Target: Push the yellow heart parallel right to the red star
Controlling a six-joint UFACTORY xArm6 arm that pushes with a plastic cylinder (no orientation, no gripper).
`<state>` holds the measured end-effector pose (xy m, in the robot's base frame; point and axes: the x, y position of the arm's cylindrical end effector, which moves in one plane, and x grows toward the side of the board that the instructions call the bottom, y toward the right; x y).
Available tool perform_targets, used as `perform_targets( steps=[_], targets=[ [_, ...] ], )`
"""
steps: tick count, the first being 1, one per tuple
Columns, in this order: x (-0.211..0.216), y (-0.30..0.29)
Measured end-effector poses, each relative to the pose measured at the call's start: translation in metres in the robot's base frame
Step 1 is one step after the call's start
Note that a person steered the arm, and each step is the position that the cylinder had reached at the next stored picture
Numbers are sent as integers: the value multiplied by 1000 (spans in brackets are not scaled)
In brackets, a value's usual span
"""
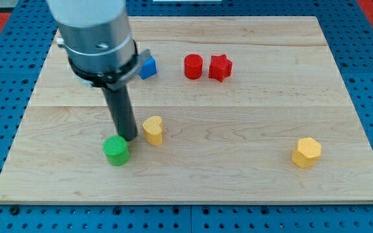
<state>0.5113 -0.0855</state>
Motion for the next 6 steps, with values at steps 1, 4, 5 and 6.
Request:
perform_targets(
  steps=[1,4,5,6],
  targets=[
    [-11,60],
    [-46,221],
    [-70,230],
    [-92,230]
  ],
)
